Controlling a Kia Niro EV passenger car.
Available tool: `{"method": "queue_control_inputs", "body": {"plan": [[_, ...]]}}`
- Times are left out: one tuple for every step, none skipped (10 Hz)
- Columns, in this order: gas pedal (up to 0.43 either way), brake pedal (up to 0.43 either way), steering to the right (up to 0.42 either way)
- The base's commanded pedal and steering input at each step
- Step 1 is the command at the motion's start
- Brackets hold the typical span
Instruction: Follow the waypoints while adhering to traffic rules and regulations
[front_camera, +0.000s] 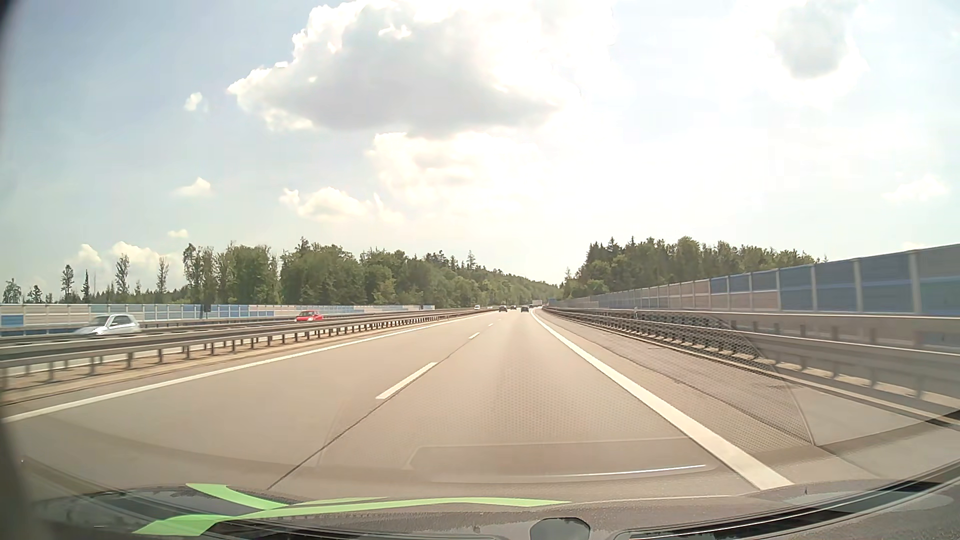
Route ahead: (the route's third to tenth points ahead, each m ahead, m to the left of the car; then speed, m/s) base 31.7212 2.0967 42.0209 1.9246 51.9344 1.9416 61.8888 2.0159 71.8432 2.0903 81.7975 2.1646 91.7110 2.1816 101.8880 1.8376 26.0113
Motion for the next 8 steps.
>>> {"method": "queue_control_inputs", "body": {"plan": [[0.398, 0.000, -0.003], [0.398, 0.000, -0.003], [0.398, 0.000, -0.003], [0.398, 0.000, -0.003], [0.398, 0.000, -0.003], [0.398, 0.000, -0.003], [0.398, 0.000, -0.003], [0.398, 0.000, -0.003]]}}
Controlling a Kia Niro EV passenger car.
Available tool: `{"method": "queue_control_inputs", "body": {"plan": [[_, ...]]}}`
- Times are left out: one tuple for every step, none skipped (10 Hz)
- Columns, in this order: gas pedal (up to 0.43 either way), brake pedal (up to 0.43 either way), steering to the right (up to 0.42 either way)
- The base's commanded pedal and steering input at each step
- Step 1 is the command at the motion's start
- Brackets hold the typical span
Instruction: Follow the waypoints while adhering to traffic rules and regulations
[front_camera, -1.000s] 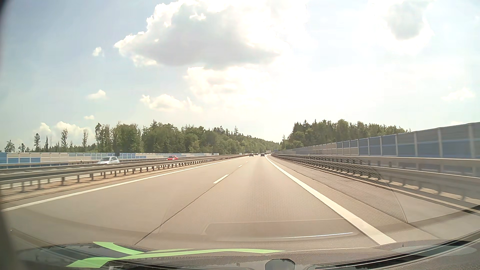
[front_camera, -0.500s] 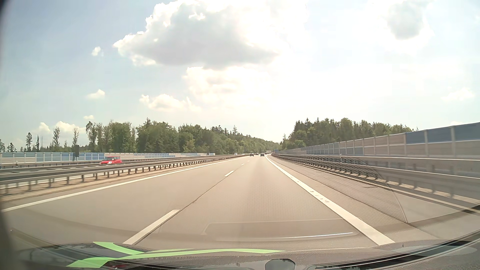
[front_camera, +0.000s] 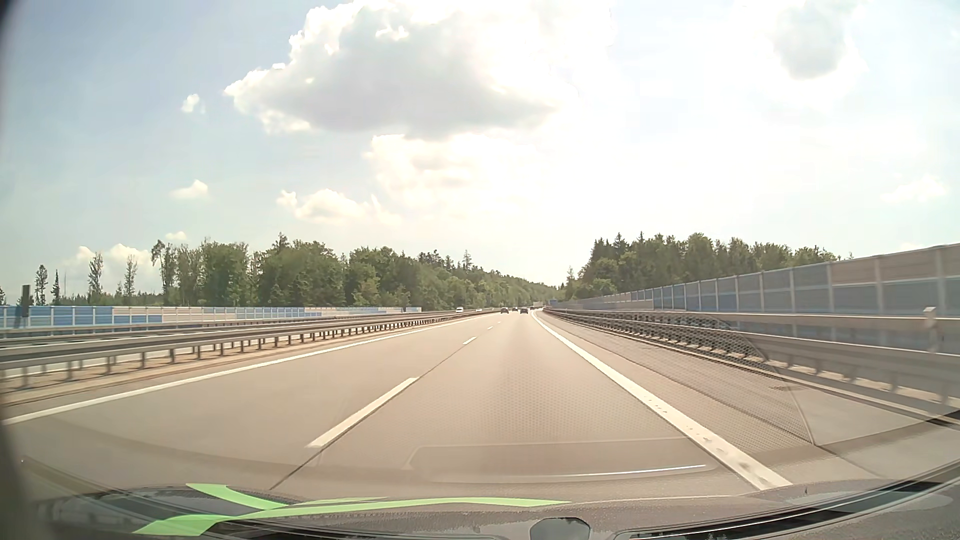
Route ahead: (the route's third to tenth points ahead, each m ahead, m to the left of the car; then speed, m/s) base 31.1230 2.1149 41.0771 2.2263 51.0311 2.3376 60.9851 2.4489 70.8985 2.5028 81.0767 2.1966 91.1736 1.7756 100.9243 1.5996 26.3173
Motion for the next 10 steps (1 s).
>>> {"method": "queue_control_inputs", "body": {"plan": [[0.398, 0.000, -0.003], [0.398, 0.000, -0.003], [0.398, 0.000, -0.003], [0.398, 0.000, -0.003], [0.398, 0.000, -0.003], [0.398, 0.000, -0.003], [0.398, 0.000, -0.003], [0.398, 0.000, -0.002], [0.398, 0.000, -0.001], [0.398, 0.000, -0.002]]}}
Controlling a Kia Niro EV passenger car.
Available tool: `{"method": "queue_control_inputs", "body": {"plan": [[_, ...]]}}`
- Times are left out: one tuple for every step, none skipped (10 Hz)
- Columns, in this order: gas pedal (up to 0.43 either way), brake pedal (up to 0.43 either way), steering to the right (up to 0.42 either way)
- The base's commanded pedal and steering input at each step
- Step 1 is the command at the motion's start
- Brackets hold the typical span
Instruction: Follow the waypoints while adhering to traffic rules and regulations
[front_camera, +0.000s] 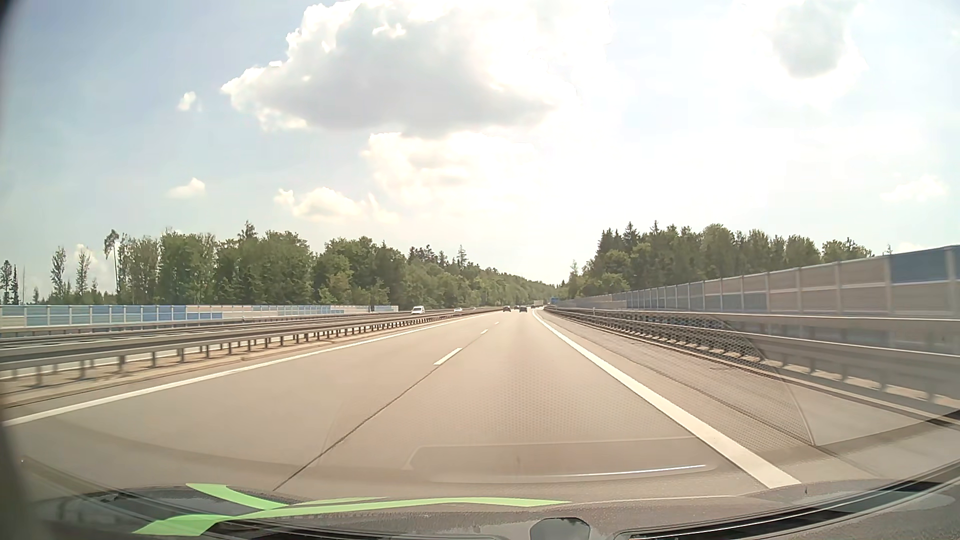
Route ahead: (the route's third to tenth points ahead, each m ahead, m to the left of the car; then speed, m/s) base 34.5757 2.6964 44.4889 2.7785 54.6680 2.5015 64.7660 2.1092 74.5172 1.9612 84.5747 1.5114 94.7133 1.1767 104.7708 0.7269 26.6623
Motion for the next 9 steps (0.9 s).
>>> {"method": "queue_control_inputs", "body": {"plan": [[0.398, 0.000, -0.002], [0.409, 0.000, -0.002], [0.409, 0.000, -0.001], [0.421, 0.000, -0.002], [0.421, 0.000, -0.002], [0.421, 0.000, -0.001], [0.421, 0.000, -0.001], [0.421, 0.000, -0.001], [0.421, 0.000, -0.001]]}}
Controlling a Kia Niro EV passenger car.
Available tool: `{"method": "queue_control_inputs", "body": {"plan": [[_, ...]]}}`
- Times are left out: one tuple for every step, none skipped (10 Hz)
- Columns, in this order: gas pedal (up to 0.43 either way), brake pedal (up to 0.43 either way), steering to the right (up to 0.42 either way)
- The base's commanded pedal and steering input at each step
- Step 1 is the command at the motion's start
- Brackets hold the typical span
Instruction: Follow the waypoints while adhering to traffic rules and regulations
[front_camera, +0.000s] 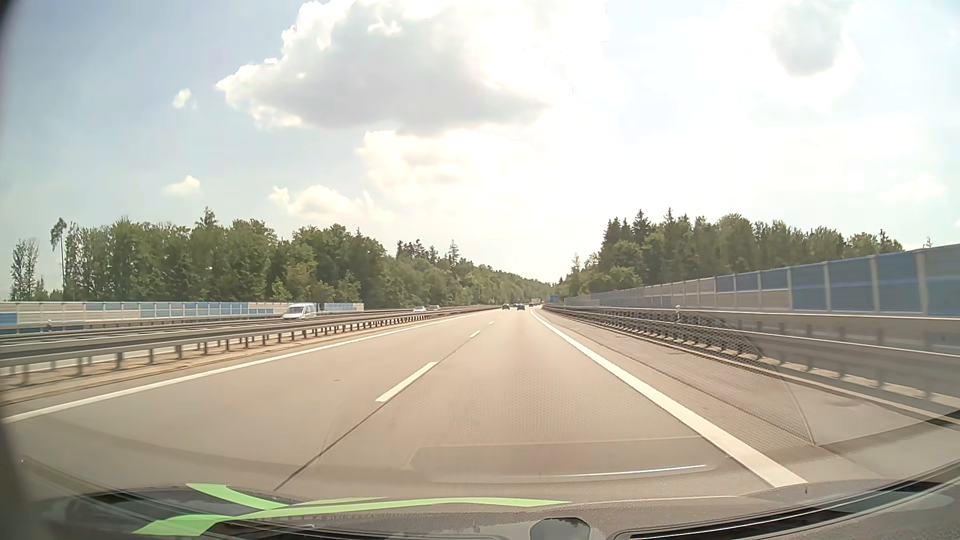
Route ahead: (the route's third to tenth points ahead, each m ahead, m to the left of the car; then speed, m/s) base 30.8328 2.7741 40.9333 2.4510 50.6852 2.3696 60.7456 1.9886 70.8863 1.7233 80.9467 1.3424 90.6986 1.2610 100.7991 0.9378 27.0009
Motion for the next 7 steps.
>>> {"method": "queue_control_inputs", "body": {"plan": [[0.421, 0.000, -0.002], [0.421, 0.000, -0.001], [0.421, 0.000, -0.001], [0.409, 0.000, -0.002], [0.409, 0.000, -0.002], [0.409, 0.000, -0.002], [0.409, 0.000, -0.002]]}}
